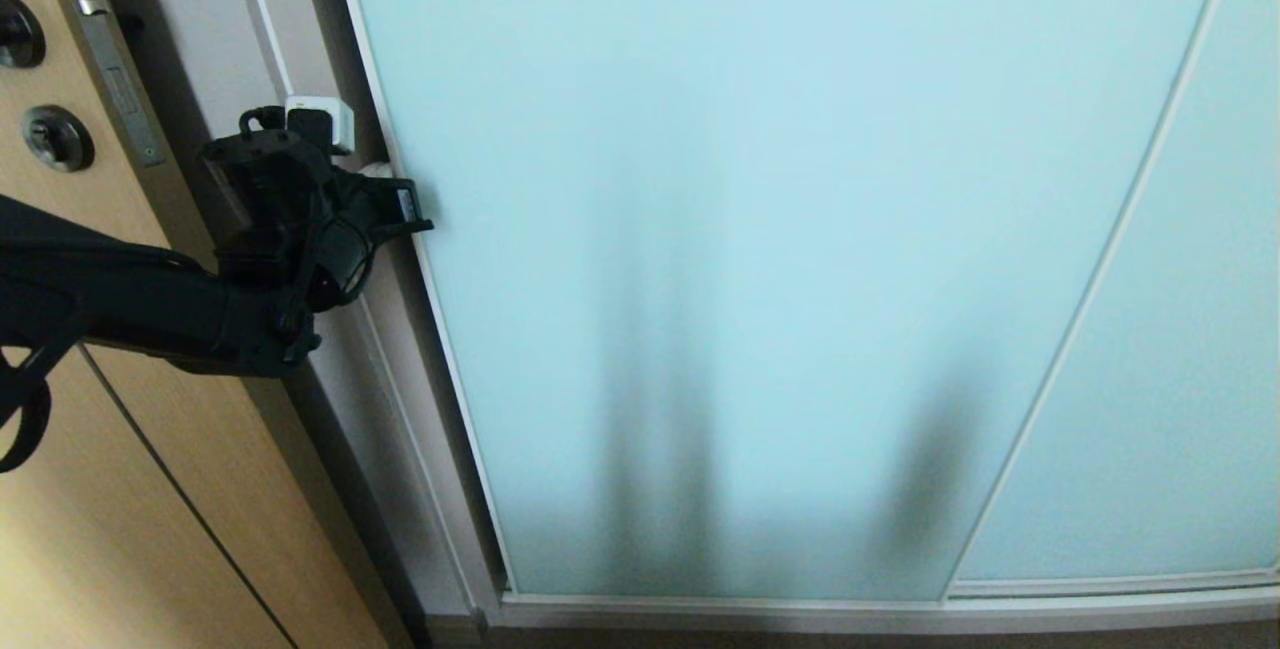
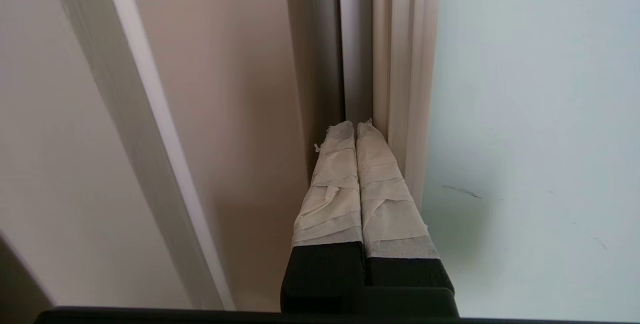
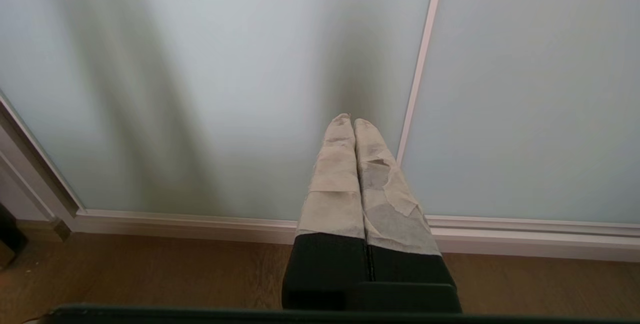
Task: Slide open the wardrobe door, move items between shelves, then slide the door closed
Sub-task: Open the door
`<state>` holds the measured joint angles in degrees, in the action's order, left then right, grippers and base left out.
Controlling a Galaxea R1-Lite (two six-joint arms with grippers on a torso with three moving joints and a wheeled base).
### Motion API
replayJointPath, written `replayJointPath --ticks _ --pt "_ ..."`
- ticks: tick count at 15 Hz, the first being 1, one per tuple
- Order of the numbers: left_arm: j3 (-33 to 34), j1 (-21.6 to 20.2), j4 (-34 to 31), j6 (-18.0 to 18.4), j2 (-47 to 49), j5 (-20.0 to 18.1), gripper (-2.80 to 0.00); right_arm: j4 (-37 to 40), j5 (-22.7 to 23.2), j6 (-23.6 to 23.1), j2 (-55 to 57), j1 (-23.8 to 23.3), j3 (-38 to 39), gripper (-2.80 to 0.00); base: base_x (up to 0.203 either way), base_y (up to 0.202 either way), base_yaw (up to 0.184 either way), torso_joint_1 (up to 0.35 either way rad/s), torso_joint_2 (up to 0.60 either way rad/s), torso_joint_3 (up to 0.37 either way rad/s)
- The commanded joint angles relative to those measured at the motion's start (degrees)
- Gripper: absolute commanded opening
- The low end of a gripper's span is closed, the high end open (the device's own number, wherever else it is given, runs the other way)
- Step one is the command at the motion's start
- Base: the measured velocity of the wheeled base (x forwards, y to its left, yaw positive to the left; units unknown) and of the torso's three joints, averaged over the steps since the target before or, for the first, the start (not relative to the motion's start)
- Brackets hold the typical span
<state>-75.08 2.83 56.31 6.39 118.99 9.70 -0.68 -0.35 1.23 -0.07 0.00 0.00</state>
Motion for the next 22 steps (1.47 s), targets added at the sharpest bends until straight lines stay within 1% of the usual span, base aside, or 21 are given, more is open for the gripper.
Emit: replayJointPath --ticks 1,3,6,12,14,17,19,22 --pt "0.16 1.21 0.29 0.03 0.23 0.05 -2.80 -0.02 0.00 0.00 0.07 0.00 0.00 -2.80 0.000 0.000 0.000 0.000 0.00 0.000" --pt "0.40 2.62 0.47 0.19 0.90 0.21 -2.80 -0.02 0.00 0.00 0.07 -0.05 0.00 -2.80 0.000 0.000 0.000 0.000 0.00 0.000" --pt "-0.06 3.66 2.54 1.14 2.28 0.32 -2.80 -0.02 0.00 0.00 0.07 0.00 0.00 -2.80 0.000 0.000 0.000 0.000 0.00 0.000" --pt "0.11 6.84 3.18 1.60 2.38 0.25 -2.80 -0.02 0.00 0.00 0.07 -0.07 0.00 -2.80 0.000 0.000 0.000 0.000 0.00 0.000" --pt "0.24 7.89 4.88 1.52 3.34 0.04 -2.80 -0.02 0.00 0.00 0.07 0.00 0.00 -2.80 0.000 0.000 0.000 0.000 0.00 0.000" --pt "0.37 10.72 7.24 1.68 4.48 -0.01 -2.80 -0.02 0.00 0.00 0.07 -0.06 0.00 -2.80 0.000 0.000 0.000 0.000 0.00 0.000" --pt "-0.07 12.67 7.45 2.74 4.93 -0.08 -2.80 -0.02 0.00 0.00 0.07 -0.09 0.00 -2.80 0.000 0.000 0.000 0.000 0.00 0.000" --pt "-0.06 16.56 8.12 2.84 5.46 -0.02 -2.80 -0.02 0.00 0.00 0.07 0.00 0.00 -2.80 0.000 0.000 0.000 0.000 0.00 0.000"
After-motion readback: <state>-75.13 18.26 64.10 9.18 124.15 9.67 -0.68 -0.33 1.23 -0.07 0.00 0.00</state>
